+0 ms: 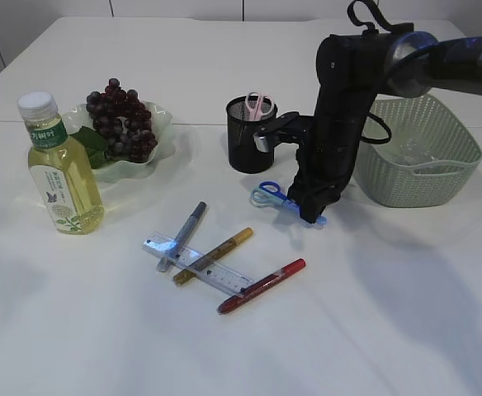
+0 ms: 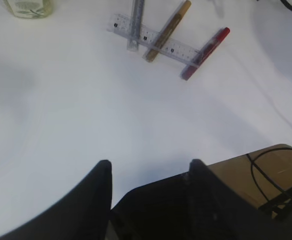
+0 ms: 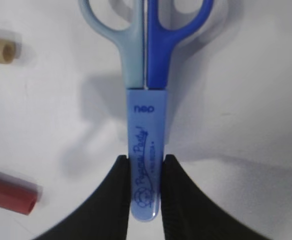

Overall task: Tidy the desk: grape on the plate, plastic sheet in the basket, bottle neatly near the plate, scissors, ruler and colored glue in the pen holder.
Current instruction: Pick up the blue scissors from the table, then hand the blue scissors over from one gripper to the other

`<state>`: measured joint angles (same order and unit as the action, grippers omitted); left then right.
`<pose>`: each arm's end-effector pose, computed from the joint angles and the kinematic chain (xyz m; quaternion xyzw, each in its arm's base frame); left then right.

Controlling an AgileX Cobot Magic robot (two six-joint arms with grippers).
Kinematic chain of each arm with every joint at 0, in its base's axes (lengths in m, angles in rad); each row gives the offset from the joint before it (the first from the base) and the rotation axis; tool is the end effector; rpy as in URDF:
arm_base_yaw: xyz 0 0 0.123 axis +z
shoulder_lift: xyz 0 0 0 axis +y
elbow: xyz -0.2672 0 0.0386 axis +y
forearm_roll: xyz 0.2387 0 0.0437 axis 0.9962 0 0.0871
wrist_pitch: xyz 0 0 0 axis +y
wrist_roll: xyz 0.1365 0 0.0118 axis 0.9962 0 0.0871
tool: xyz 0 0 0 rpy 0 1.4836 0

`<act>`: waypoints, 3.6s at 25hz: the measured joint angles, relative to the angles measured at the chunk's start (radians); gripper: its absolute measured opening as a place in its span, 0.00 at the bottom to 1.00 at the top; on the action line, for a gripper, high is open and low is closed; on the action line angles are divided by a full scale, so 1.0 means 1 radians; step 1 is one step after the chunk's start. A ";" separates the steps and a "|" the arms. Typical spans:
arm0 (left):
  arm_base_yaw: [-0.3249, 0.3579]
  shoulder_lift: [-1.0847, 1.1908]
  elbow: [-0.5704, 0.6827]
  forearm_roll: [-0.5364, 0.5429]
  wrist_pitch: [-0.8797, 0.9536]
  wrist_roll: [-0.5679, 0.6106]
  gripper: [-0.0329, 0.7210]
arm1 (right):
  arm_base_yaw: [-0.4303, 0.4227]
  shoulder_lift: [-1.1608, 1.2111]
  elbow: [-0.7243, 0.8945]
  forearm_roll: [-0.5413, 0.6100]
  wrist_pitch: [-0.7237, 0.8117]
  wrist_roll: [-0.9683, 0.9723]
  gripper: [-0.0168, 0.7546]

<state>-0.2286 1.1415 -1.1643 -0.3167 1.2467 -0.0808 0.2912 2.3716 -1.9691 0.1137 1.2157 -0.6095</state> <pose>0.2035 -0.0889 0.3132 0.0544 0.9629 -0.1877 0.1860 0.4374 0.1463 0.0919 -0.4177 0.9068 0.0498 0.0281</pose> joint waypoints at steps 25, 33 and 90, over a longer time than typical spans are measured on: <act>0.000 0.274 0.000 -0.271 -0.322 0.110 0.52 | 0.000 -0.038 0.002 0.068 0.000 0.064 0.22; 0.000 0.373 0.000 -0.372 -0.384 0.186 0.52 | 0.000 -0.073 0.002 0.070 0.002 0.070 0.22; -0.067 0.987 -0.221 -1.392 -0.612 0.793 0.65 | 0.000 -0.154 0.004 0.291 0.004 0.110 0.22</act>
<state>-0.2954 2.1284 -1.3850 -1.7088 0.6346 0.7122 0.2912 2.2173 -1.9653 0.4044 1.2193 -0.4998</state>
